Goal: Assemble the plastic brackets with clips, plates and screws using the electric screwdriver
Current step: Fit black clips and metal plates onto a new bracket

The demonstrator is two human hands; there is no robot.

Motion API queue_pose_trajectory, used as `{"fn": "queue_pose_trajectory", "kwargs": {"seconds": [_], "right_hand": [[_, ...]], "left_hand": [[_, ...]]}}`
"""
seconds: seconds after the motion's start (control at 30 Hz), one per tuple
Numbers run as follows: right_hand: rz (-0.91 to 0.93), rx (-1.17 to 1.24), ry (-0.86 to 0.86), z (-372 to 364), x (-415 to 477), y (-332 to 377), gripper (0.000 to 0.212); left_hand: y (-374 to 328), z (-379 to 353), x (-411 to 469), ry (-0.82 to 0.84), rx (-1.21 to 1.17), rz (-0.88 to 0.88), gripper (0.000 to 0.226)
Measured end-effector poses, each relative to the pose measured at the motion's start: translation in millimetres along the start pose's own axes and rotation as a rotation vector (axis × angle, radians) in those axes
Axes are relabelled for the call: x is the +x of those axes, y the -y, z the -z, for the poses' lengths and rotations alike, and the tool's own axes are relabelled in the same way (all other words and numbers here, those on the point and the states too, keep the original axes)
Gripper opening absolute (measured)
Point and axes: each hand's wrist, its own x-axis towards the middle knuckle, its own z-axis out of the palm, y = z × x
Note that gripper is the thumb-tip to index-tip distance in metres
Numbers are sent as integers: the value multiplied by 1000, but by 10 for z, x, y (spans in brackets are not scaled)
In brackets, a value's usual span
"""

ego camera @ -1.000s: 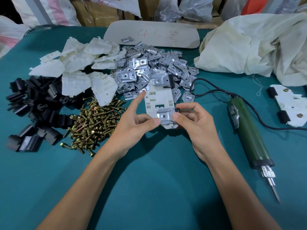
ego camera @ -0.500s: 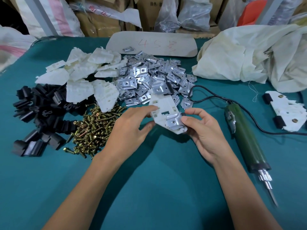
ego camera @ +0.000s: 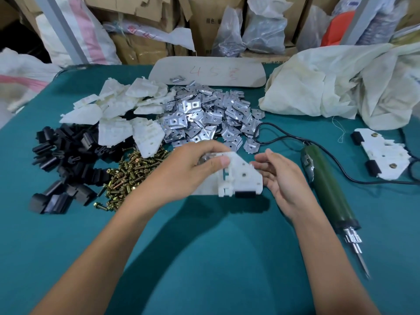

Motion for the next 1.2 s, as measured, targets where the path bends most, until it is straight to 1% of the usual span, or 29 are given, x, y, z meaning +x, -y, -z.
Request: {"fn": "queue_pose_trajectory", "kwargs": {"seconds": [0.1,0.17,0.23,0.33,0.43,0.53,0.67,0.77,0.8,0.87,0.93,1.0,1.1,1.2], "right_hand": [[11,-12,-18,3,8,-29,19],[30,-38,-26,-11,9,-58,17],[52,-64,-36,-13,17,-88,15],[79,-120,-46,-1,44,-131,14],[124,-245,-13,-8,44,-188,13],[192,-445,53,-28,21,-250,13],[274,-626,84,-71,-3,-281,10],[308,-677,99,-87,-16,-282,9],[314,-687,107,-85,-20,-283,9],[318,-715,123,-83,-26,-288,8],[321,-734,137,-83,-34,-290,10],[309,-678,157,-89,-52,-275,12],[260,-474,212,-90,-110,-194,19],[295,-438,266,-67,-214,-97,29]], "left_hand": [[97,-174,23,95,27,91,18],[184,-300,28,124,64,141,20],[240,-372,24,95,63,156,23],[298,-294,4,-21,158,97,33],[366,-67,-91,-164,208,110,23],[459,184,-208,-247,192,203,17],[498,315,-332,-243,241,269,14],[434,238,-385,-146,267,274,10],[409,191,-392,-92,300,266,17],[351,75,-399,32,401,266,43],[311,-23,-391,104,469,263,60],[295,-69,-374,114,429,268,64],[295,-79,-343,90,353,256,71],[282,-118,-338,77,388,198,71]]}}
